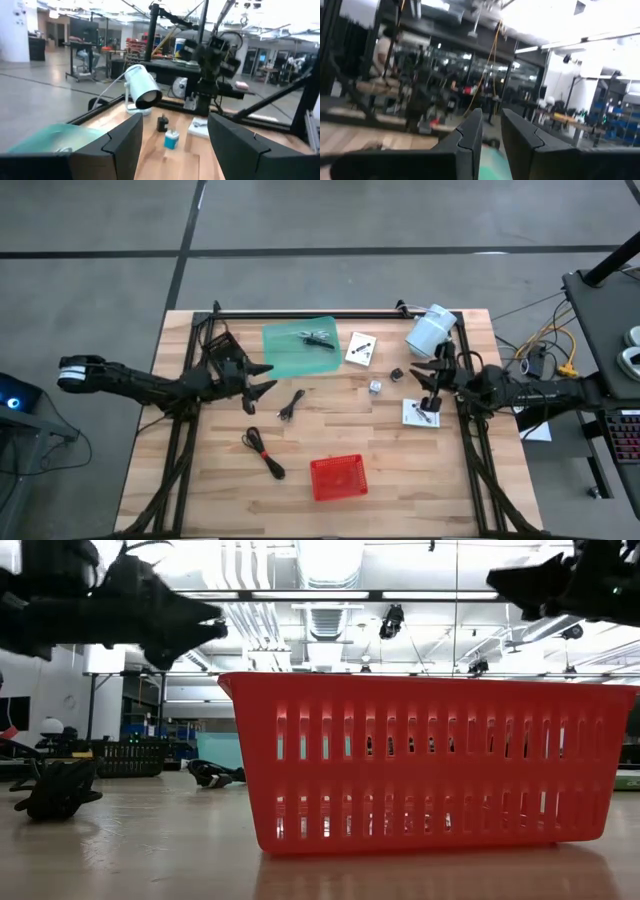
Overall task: Pick and place items into bin
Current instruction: Put the top black charger cable into the green bin
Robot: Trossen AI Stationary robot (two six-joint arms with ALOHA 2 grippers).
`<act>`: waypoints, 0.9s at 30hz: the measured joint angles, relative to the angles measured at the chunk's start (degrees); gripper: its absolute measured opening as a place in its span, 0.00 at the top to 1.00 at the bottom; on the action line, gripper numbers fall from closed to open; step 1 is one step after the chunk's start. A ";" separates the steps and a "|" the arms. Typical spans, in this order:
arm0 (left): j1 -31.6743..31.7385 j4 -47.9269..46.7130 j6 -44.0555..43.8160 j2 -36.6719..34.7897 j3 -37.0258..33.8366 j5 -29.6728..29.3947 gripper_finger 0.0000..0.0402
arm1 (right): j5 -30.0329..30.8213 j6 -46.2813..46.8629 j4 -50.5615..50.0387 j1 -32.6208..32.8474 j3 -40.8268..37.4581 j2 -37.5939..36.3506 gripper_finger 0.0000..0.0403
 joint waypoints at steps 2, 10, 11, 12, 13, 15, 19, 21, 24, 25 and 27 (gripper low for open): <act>-0.07 -2.44 -0.26 1.81 2.72 0.03 0.48 | -0.02 -0.02 -0.28 0.00 -0.02 1.14 0.85; -0.07 -33.74 -5.92 11.61 21.26 -6.97 0.48 | -0.02 -0.82 1.27 0.00 0.52 2.49 0.85; -0.07 -39.03 -7.42 12.77 24.08 -7.30 0.48 | -0.02 -1.30 1.30 0.00 0.52 2.48 0.85; -0.07 -44.39 -8.97 13.78 26.82 -7.42 0.48 | -0.02 -1.60 1.31 0.00 0.52 2.46 0.85; -0.05 -49.48 -10.58 14.78 29.33 -7.47 0.48 | -0.01 -1.76 1.30 0.00 0.52 2.47 0.85; -0.07 -57.17 -14.14 16.89 33.86 -7.53 0.48 | -0.02 -1.77 0.88 0.00 0.52 2.51 0.85; -0.07 -66.83 -23.26 20.68 39.98 -7.52 0.48 | -0.02 -1.81 0.46 -0.01 0.52 2.49 0.85; -0.07 -70.02 -27.95 22.11 42.09 -7.32 0.48 | -0.02 -1.85 0.03 -0.02 0.52 2.51 0.85; -0.07 -73.71 -35.35 23.97 43.95 -5.48 0.48 | -0.02 -1.99 -0.02 -0.02 0.52 2.53 0.85; -0.07 -74.99 -37.53 24.53 44.39 -4.01 0.48 | -0.02 -1.99 -0.04 -0.02 0.52 2.53 0.85; -0.07 -76.88 -41.46 25.54 44.87 -0.54 0.48 | -0.02 -2.00 -0.06 -0.02 0.52 2.53 0.85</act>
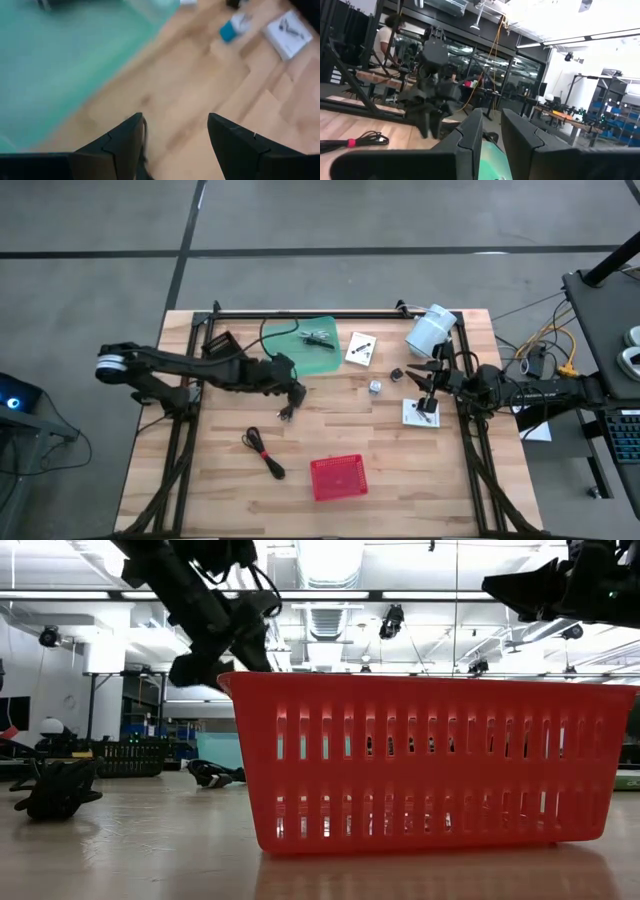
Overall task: Pick and place items into bin
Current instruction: Put the top black charger cable into the green bin
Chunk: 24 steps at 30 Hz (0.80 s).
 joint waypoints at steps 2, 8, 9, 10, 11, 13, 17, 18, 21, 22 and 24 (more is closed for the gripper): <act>-0.02 -2.48 -4.00 0.82 0.07 3.71 0.48 | 0.00 -0.48 0.00 0.00 0.00 0.00 0.85; -0.13 -7.39 -8.20 3.88 0.05 10.03 0.48 | -0.02 -1.68 -0.34 0.00 0.00 0.00 0.85; -0.13 -7.88 -8.20 4.34 0.05 10.03 0.48 | -0.03 -1.60 -0.34 0.02 0.00 0.01 0.85; -0.13 -8.18 -8.15 4.78 0.02 9.97 0.48 | -0.02 -1.48 -0.33 0.00 0.00 0.00 0.85; -0.13 -8.11 -8.16 5.33 0.01 9.87 0.48 | -0.04 -1.49 -0.34 0.00 0.00 0.00 0.85; -0.13 -7.90 -8.13 6.40 0.01 9.25 0.48 | -0.02 -1.50 -0.31 0.02 0.00 0.07 0.85; -0.13 -7.79 -8.15 9.10 0.01 8.41 0.48 | -0.02 -1.51 -0.31 0.02 0.00 0.07 0.85; -0.13 -7.79 -8.17 9.79 0.01 8.52 0.48 | -0.02 -1.51 -0.31 0.02 0.00 0.07 0.85; -0.13 -7.49 -8.22 11.34 0.01 8.58 0.48 | -0.02 -1.51 -0.31 0.02 0.00 0.07 0.85; -0.13 -7.41 -8.22 11.85 0.01 8.58 0.48 | -0.01 -1.63 -0.31 0.02 0.00 0.07 0.85; -0.11 -7.18 -8.22 13.02 0.01 8.58 0.48 | -0.02 -2.26 -0.34 0.02 0.00 0.07 0.85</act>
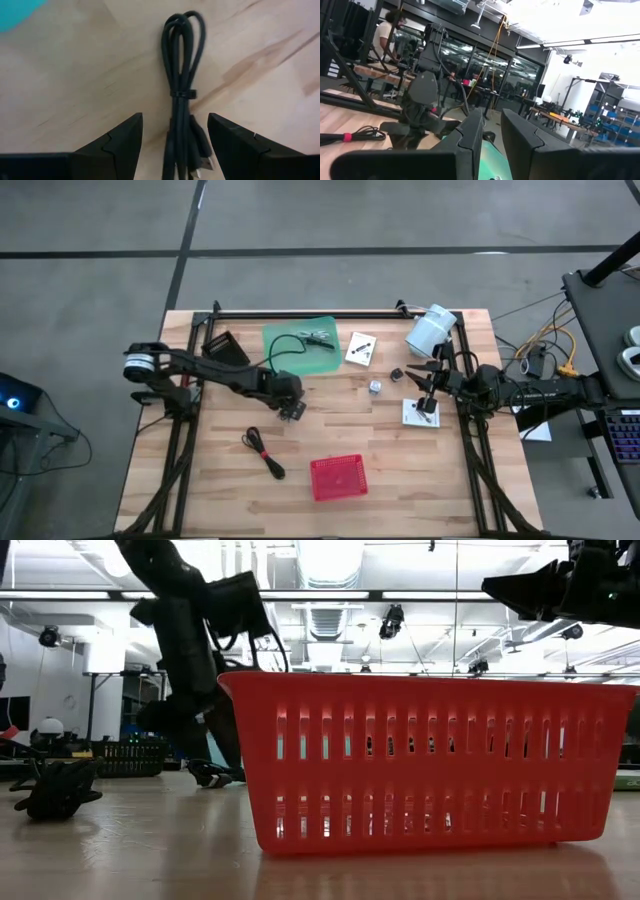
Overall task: Pick and place items into bin
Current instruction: Put the top black charger cable into the green bin
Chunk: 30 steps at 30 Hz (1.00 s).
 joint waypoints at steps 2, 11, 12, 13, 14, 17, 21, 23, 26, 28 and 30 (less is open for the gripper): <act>0.10 0.10 0.00 1.14 0.00 0.04 0.48 | 0.02 -0.47 -0.02 0.00 0.00 0.00 0.85; 0.33 0.05 0.66 3.63 0.22 0.44 0.49 | 0.00 -0.62 -0.84 0.00 0.00 0.00 0.85; 0.33 0.02 0.66 3.60 0.18 0.44 0.50 | 0.01 -0.67 -0.85 0.00 0.00 0.00 0.85; 0.33 0.00 0.84 3.55 0.17 0.44 0.51 | 0.01 -0.73 -0.85 0.00 0.00 -0.01 0.85; 0.35 -0.06 1.52 3.42 0.15 0.44 0.53 | 0.02 -0.73 -0.85 0.00 0.00 0.00 0.85; 0.37 -0.49 2.10 2.99 0.22 0.36 0.60 | 0.00 -0.74 -0.85 0.00 0.00 0.00 0.85; 0.37 -0.25 2.20 2.78 0.50 0.22 0.74 | 0.02 -0.74 -0.85 0.00 0.00 0.00 0.85; 0.37 -0.19 3.02 2.71 0.56 0.49 0.81 | 0.02 -0.72 -0.85 0.00 0.00 0.00 0.85; 0.51 -0.25 3.06 2.71 1.17 0.79 0.93 | 0.01 -0.73 -0.85 0.00 0.00 0.00 0.85; 0.52 -0.41 3.42 2.71 1.80 1.69 0.97 | 0.02 -0.74 -0.87 0.00 0.00 0.00 0.85; 0.52 -0.39 4.88 2.56 2.67 3.67 0.96 | 0.02 -0.74 -0.87 0.00 0.00 0.00 0.85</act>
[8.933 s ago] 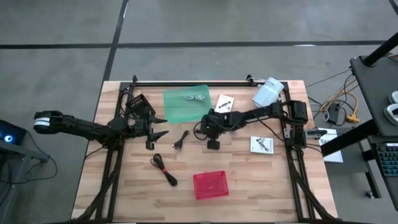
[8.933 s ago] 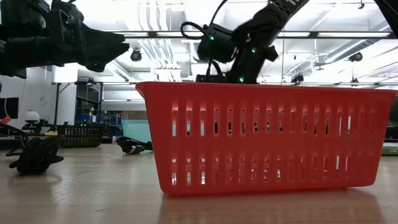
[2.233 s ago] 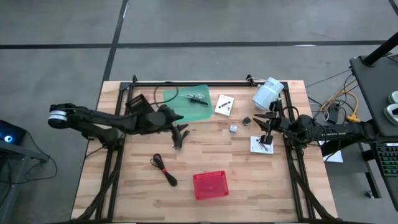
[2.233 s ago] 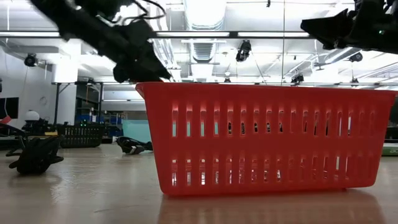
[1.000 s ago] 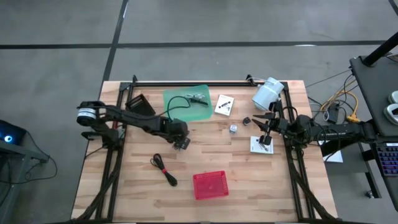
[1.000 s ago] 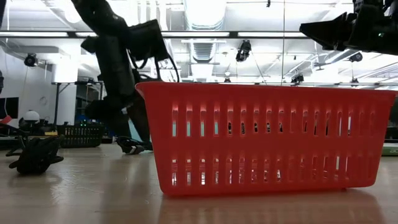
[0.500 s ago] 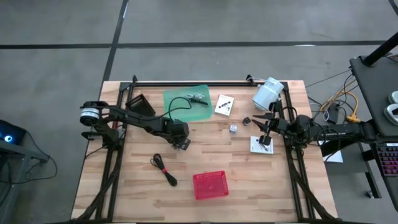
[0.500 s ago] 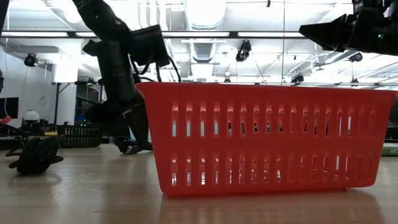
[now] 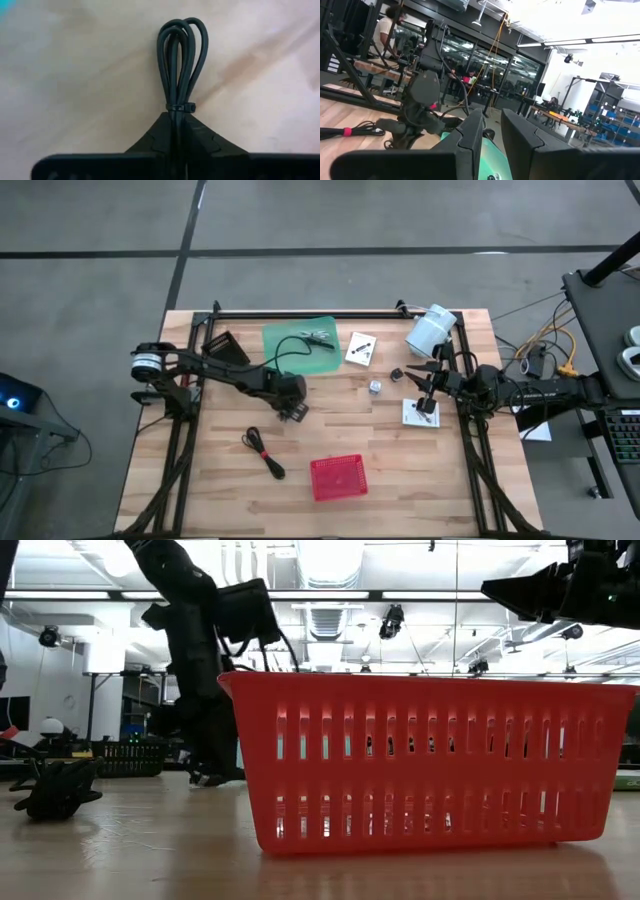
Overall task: Pick and place items into bin
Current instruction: Put the top black charger cable into the green bin
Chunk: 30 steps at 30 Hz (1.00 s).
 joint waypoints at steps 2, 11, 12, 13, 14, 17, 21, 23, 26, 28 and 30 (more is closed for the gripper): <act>0.00 0.07 2.49 -0.33 1.36 1.13 0.95 | -0.02 0.00 -0.01 -0.02 0.00 0.00 0.85; 0.10 5.85 23.15 -0.61 10.74 -1.17 0.96 | 0.00 0.02 -0.07 -0.01 0.00 0.00 0.85; 0.22 7.38 26.39 -0.61 11.69 -1.35 0.96 | 0.00 0.02 -0.10 -0.02 0.00 0.00 0.85; 0.34 8.98 29.42 -0.61 12.64 -1.49 0.96 | 0.00 0.02 -0.14 -0.02 0.00 0.00 0.85; 0.51 9.87 32.09 -0.61 13.76 -1.62 0.96 | 0.00 0.02 -0.20 -0.02 0.00 0.00 0.85; 1.53 10.16 39.13 -0.66 16.67 -2.20 0.96 | 0.00 0.01 -0.39 -0.02 0.00 0.00 0.85; 3.94 10.07 47.28 -0.61 18.78 -5.54 0.96 | 0.00 -0.88 -0.56 0.00 0.00 0.00 0.85; 5.72 10.18 50.20 -0.63 19.48 -7.06 0.96 | 0.00 -0.94 -0.70 -0.02 0.00 0.00 0.85; 9.20 10.06 52.48 -0.61 19.65 -7.64 0.96 | 0.00 -0.99 -0.72 -0.02 0.00 0.00 0.85; 11.81 10.18 52.80 -0.61 19.40 -7.67 0.96 | 0.00 -1.03 -0.85 -0.01 0.00 0.00 0.85; 14.46 9.88 52.81 -0.63 18.93 -7.65 0.96 | 0.00 -1.03 -0.85 -0.02 0.00 0.00 0.85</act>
